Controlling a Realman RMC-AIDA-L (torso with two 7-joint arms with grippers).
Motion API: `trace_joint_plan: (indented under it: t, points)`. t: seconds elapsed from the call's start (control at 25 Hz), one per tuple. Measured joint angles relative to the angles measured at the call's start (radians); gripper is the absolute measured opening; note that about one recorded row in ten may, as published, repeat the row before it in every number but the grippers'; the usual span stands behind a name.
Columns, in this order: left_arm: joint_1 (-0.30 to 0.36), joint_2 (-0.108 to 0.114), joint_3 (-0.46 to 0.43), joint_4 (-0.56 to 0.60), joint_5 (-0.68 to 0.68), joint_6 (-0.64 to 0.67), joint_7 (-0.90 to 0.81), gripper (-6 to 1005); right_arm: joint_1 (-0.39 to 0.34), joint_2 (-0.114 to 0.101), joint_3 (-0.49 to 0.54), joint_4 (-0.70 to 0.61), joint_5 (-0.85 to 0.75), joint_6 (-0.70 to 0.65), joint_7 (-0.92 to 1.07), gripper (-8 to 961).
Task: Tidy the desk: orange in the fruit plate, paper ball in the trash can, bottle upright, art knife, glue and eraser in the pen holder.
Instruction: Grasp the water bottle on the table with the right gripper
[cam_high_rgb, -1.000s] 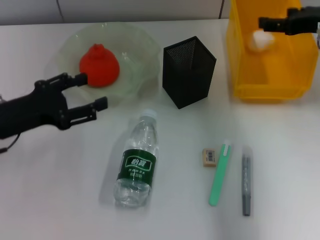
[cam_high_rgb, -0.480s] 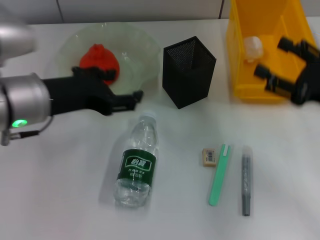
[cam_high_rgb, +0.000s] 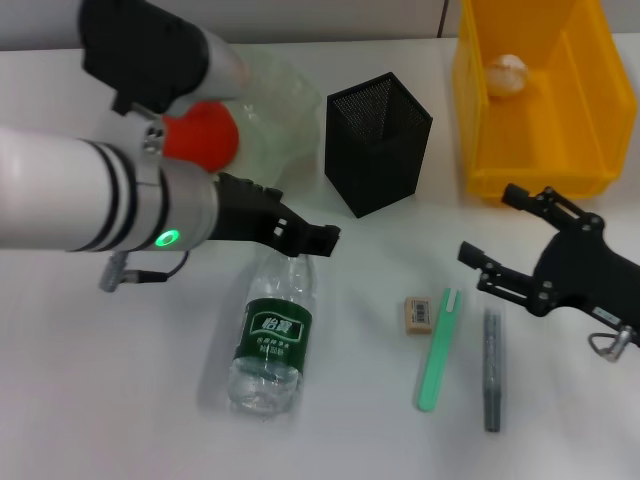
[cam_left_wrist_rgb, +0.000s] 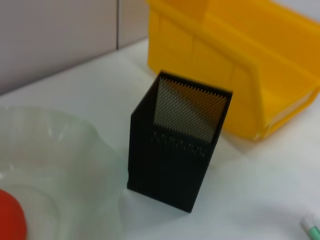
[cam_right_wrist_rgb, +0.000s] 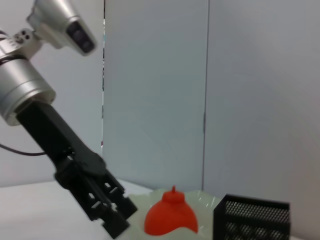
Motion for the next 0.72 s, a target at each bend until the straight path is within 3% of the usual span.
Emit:
trace_joint_plan:
  t: [0.24,0.72]
  points:
    - [-0.068,0.0,-0.018,-0.14,-0.026,-0.045,-0.002,736,0.026,-0.001,-0.004,0.042,-0.015,0.029,-0.031,839]
    - [-0.131,0.0,-0.064,-0.292,-0.065,-0.083,-0.003,726,0.034,0.001,-0.006,0.07,-0.015,0.046,-0.039,839]
